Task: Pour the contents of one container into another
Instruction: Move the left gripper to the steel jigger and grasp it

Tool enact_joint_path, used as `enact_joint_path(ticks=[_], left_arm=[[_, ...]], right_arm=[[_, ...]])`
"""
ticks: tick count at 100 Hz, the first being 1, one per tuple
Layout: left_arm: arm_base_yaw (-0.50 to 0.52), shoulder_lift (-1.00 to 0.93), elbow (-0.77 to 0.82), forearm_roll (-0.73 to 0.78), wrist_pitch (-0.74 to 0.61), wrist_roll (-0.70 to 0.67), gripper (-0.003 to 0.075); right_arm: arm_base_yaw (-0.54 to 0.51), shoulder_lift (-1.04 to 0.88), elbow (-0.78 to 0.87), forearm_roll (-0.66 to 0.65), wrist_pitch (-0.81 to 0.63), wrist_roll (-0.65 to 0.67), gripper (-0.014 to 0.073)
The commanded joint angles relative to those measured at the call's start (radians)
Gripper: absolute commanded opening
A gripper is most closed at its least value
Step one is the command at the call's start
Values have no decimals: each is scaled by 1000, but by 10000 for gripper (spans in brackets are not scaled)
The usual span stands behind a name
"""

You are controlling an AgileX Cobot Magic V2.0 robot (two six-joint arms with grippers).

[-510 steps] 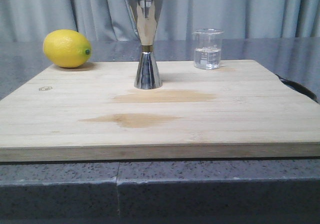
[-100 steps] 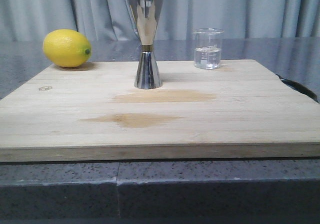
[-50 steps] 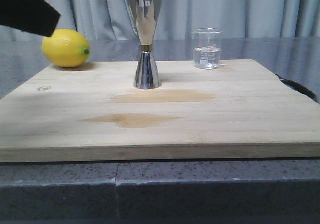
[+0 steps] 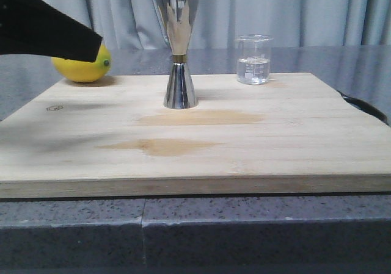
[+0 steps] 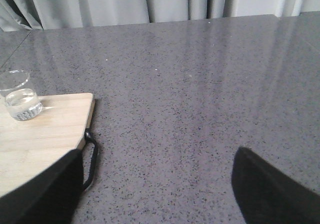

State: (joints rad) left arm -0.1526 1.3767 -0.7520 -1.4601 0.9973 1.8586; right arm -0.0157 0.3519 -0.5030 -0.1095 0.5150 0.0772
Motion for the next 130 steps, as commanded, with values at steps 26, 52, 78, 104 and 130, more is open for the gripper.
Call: enact_joint_path(ticks=[26,52,78,104,130], left_arm=[[2,133,-34,-251,221,240,555],[-4,207,-65,-338,271,302,555],[-88,275,-145,-390,271,307,555],[-166,359,-248,-390,262,307,555],[-191,411,-318,-390,258,295,533]], right_arm=[[-5,16,-37,-5,-70,-7,531],[-5,16,-37,-9,-70,-7,531],[-5,16,-37,-12,-70,-7,531],[-5,16,-37,-14,-84,-7,531],[-5,16,-37,-21,-90,-7,531]])
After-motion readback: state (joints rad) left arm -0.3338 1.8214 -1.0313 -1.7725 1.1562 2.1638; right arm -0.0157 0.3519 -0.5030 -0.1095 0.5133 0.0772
